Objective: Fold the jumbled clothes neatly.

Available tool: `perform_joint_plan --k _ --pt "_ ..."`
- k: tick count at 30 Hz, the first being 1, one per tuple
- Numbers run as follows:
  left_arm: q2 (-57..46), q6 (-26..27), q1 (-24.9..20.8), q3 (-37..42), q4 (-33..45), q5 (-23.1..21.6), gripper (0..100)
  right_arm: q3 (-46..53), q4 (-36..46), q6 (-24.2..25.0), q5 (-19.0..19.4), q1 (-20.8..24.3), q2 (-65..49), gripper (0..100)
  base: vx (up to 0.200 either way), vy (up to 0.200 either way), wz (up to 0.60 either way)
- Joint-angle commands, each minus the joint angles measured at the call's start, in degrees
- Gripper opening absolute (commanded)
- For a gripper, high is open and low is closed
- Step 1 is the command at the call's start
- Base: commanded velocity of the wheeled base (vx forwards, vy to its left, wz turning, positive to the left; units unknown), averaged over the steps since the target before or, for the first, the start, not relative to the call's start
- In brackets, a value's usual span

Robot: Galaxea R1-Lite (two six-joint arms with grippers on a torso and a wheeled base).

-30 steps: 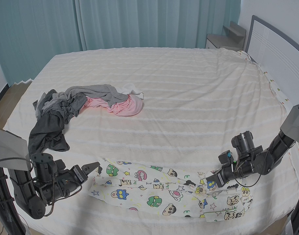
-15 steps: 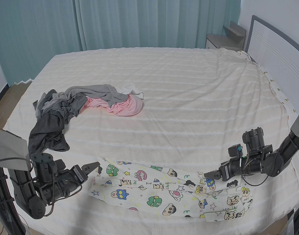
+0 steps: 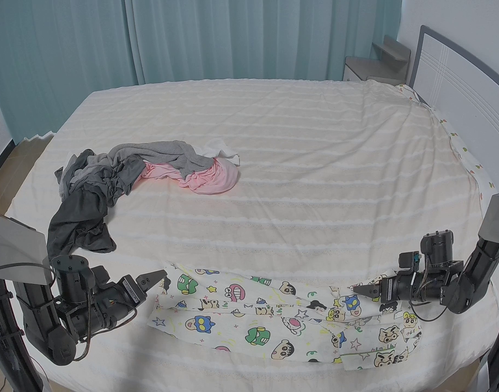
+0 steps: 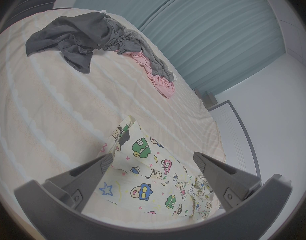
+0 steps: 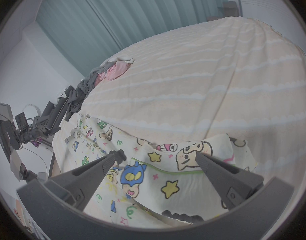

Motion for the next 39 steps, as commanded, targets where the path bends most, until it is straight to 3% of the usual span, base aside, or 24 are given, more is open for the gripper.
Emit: perform_joint_plan --k 1,12,16,18,25,27,32,35,39 --pt "0.07 -0.02 -0.08 0.02 -1.02 -0.01 100 5.4 -6.04 0.92 0.05 -1.69 5.38 100 0.0 0.0 0.0" --pt "-0.02 -0.02 -1.13 0.29 -1.02 0.17 100 8.56 -17.73 5.31 0.14 -2.22 8.37 100 0.0 0.0 0.0" --pt "-0.37 1.12 -1.75 0.02 -1.02 0.61 100 10.41 -26.34 9.88 0.85 -1.96 8.37 100 0.0 0.0 0.0" --pt "-0.54 3.05 -1.83 -0.42 -1.02 0.87 100 11.99 -31.35 12.78 2.16 -1.87 8.01 100 0.0 0.0 0.0" --pt "1.39 13.51 -0.52 -5.25 -0.05 0.96 100 12.43 -31.35 16.82 4.45 -2.31 1.33 100 0.0 0.0 0.0" --pt "1.57 21.33 0.98 -8.33 8.65 1.13 100 12.52 -31.35 18.05 4.54 -2.57 0.02 100 0.0 0.0 0.0" --pt "-1.16 26.34 1.33 -19.58 32.47 2.98 100 11.64 -31.35 23.86 5.59 -2.92 -3.24 100 0.0 0.0 0.0" --pt "-2.56 32.14 1.07 -26.7 49.25 3.07 100 11.55 -31.35 27.72 8.32 -3.63 -6.4 100 0.0 0.0 0.0" --pt "-0.89 35.92 1.42 -32.85 56.2 3.24 100 11.82 -31.35 28.25 10.07 -4.77 -7.37 100 0.0 0.0 0.0"
